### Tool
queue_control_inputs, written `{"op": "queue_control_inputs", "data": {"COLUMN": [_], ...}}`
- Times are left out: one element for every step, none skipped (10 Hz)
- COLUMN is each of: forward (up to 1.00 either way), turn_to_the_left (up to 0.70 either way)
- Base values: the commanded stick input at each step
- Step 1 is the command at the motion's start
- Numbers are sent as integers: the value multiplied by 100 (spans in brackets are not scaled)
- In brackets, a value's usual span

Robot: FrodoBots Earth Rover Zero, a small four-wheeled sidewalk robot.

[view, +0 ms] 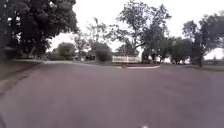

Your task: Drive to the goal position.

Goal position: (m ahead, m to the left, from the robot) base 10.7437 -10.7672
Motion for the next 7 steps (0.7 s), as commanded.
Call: {"op": "queue_control_inputs", "data": {"forward": [100,100,100,100,100,100,100], "turn_to_the_left": [-28,0,0,0,0,0,0]}}
